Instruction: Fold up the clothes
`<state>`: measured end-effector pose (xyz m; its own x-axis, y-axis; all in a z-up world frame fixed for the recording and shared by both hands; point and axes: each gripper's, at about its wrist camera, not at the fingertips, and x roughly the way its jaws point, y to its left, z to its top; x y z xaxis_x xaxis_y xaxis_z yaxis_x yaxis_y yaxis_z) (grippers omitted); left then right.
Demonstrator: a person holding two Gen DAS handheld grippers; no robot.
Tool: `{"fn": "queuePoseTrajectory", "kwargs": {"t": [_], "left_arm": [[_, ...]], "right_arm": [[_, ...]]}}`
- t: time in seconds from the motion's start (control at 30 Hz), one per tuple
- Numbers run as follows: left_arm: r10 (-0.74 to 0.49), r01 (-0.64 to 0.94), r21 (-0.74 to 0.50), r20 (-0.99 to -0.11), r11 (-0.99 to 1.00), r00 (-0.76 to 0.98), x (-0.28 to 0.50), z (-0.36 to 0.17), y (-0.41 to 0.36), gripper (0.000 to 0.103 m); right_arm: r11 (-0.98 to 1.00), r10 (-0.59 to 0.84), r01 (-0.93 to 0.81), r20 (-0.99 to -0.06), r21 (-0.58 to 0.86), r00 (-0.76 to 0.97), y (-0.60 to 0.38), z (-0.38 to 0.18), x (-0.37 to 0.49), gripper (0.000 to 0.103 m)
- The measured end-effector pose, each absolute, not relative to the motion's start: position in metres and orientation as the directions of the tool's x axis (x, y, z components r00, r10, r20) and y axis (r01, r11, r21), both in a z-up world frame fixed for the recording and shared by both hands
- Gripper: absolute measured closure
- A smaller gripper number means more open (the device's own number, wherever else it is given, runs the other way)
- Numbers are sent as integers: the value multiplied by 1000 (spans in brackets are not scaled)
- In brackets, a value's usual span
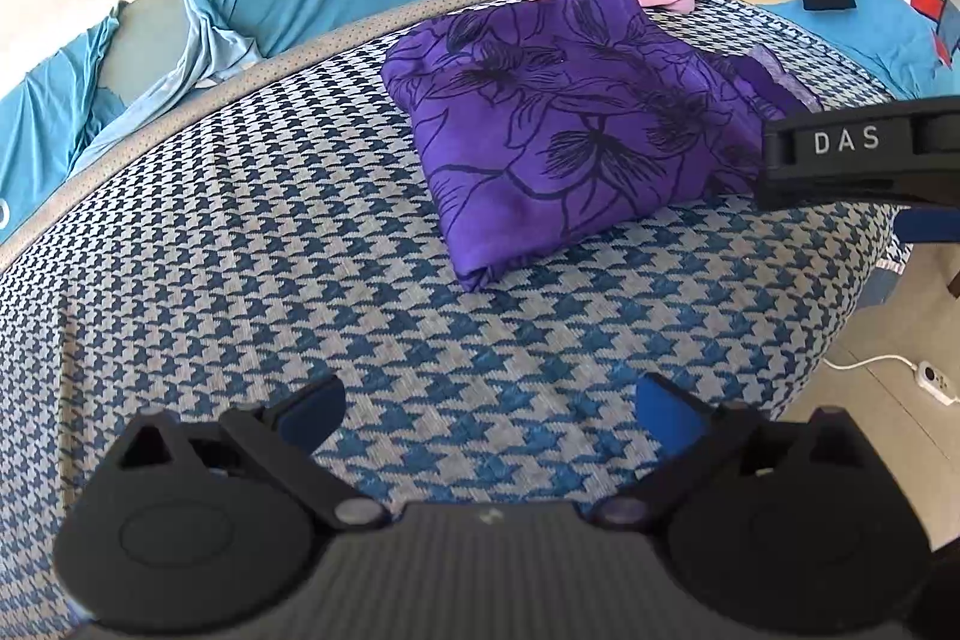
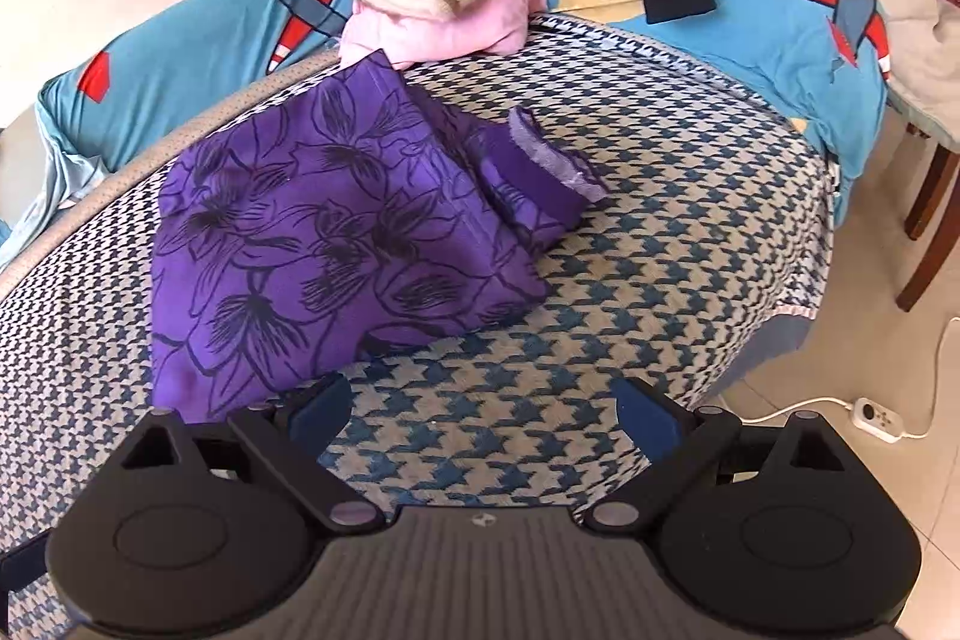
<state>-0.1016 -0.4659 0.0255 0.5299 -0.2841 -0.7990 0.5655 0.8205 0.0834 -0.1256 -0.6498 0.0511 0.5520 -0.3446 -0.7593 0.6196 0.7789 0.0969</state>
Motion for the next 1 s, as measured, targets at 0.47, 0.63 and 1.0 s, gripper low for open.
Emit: {"fn": "queuePoseTrajectory", "kwargs": {"t": [0.47, 0.63, 1.0], "left_arm": [[-258, 532, 70, -816, 844, 517, -109, 23, -462, 0], [-239, 497, 59, -823, 866, 515, -109, 23, -460, 0], [-208, 436, 34, -843, 899, 496, -106, 18, -463, 0]], "right_arm": [[784, -348, 616, -766, 78, 540, -649, 50, -124, 7], [793, -366, 607, -761, 46, 536, -647, 51, -124, 7], [819, -366, 572, -737, 34, 568, -648, 49, -126, 7]]}}
